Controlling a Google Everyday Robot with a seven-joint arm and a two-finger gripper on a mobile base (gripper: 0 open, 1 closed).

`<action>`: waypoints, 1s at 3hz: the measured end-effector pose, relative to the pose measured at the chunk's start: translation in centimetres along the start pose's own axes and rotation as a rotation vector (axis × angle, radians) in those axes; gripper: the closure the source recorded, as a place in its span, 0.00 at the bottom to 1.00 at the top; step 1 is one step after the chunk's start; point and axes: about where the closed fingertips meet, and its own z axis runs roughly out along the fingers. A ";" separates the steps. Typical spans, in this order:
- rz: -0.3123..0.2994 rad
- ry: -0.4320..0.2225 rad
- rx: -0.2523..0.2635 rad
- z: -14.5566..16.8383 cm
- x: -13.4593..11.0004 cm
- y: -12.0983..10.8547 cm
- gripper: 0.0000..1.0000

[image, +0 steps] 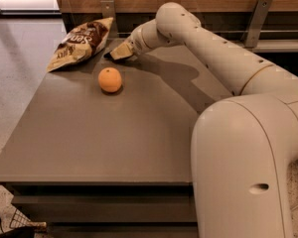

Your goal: Move rxbar blueberry near brown chip bag

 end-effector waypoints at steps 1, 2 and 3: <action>0.001 0.002 -0.004 0.3 0.1 0.2 0.53; 0.001 0.003 -0.008 0.5 0.2 0.4 0.30; 0.001 0.005 -0.012 0.8 0.3 0.6 0.07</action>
Offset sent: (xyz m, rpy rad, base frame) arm -0.0002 0.0022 -0.0025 -0.0002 0.0032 0.0026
